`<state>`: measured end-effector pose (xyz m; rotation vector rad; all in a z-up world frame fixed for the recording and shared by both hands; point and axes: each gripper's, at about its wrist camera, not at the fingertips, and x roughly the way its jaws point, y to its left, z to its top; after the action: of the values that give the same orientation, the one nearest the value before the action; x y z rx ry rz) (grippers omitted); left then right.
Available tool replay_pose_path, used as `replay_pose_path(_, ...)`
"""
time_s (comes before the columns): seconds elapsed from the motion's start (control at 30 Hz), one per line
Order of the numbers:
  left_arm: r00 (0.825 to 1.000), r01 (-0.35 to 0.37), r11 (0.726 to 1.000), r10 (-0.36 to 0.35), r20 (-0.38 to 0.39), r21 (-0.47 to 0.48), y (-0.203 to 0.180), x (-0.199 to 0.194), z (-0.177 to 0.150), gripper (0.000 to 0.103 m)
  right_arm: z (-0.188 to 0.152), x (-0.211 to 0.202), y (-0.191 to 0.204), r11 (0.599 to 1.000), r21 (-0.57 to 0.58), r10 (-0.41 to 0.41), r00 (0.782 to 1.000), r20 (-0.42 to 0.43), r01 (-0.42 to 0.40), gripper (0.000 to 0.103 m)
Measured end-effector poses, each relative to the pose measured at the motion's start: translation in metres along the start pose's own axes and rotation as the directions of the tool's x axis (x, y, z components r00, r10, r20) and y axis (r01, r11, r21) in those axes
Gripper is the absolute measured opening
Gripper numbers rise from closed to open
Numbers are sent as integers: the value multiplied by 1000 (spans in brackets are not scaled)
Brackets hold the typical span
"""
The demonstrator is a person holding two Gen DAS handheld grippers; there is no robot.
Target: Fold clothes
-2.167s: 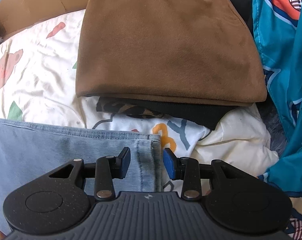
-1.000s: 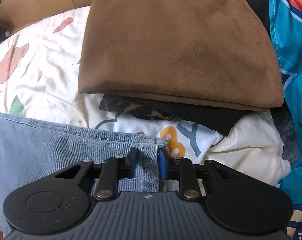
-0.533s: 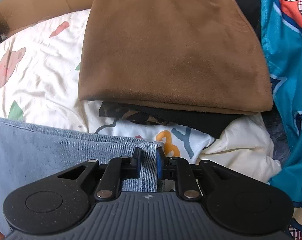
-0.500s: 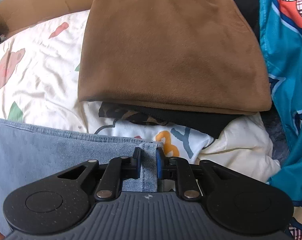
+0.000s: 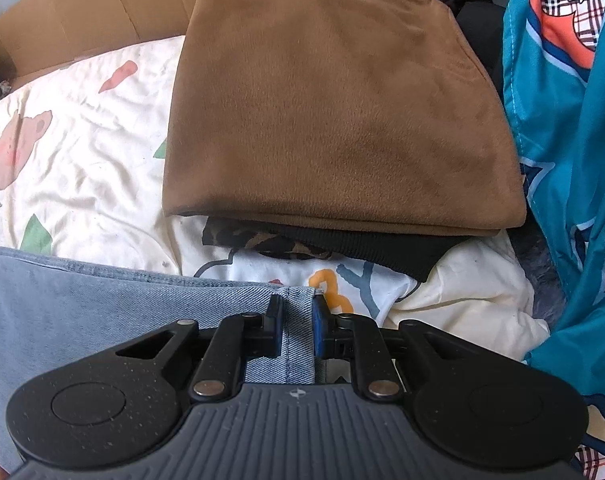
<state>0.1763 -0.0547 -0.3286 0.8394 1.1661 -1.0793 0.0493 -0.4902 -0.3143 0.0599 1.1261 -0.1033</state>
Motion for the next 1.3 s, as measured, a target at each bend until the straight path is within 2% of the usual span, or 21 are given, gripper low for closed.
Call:
replay_pose_path(0.1, 1000, 21, 998, -21, -13, 56, -7, 8, 7, 45, -1, -4, 3, 1000, -3, -14, 1000, 6, 14, 13)
replay_pose_path(0.17, 1000, 24, 996, -22, -20, 91, -13, 12, 10, 36, -2, -6, 5, 1000, -4, -26, 1000, 11, 26, 13)
replay_pose_path(0.2, 999, 25, 994, -23, -24, 109, -15, 14, 12, 29, -2, -8, 6, 1000, -3, -31, 999, 15, 31, 13)
replay_pose_path(0.4, 999, 20, 979, -12, -40, 203, -28, 23, 16, 25, -5, -19, 8, 999, 7, -47, 998, 40, 47, 13)
replay_pose_path(0.53, 1000, 6, 975, -3, -13, 223, -27, 14, 11, 4, -7, -22, 9, 999, 12, -53, 998, 46, 52, 13)
replay_pose_path(0.7, 1000, -9, 971, 2, 29, 239, -27, -1, 5, 1, -5, -22, 8, 998, 14, -57, 997, 51, 57, 13)
replay_pose_path(0.83, 997, -13, 979, -2, 72, 202, -19, -11, 3, 1, -3, -21, 7, 998, 16, -57, 997, 54, 57, 13)
replay_pose_path(1.3, 998, 7, 986, -18, 64, 165, -14, 2, 6, 1, 6, 14, 4, 998, 35, -57, 998, -2, 57, 12)
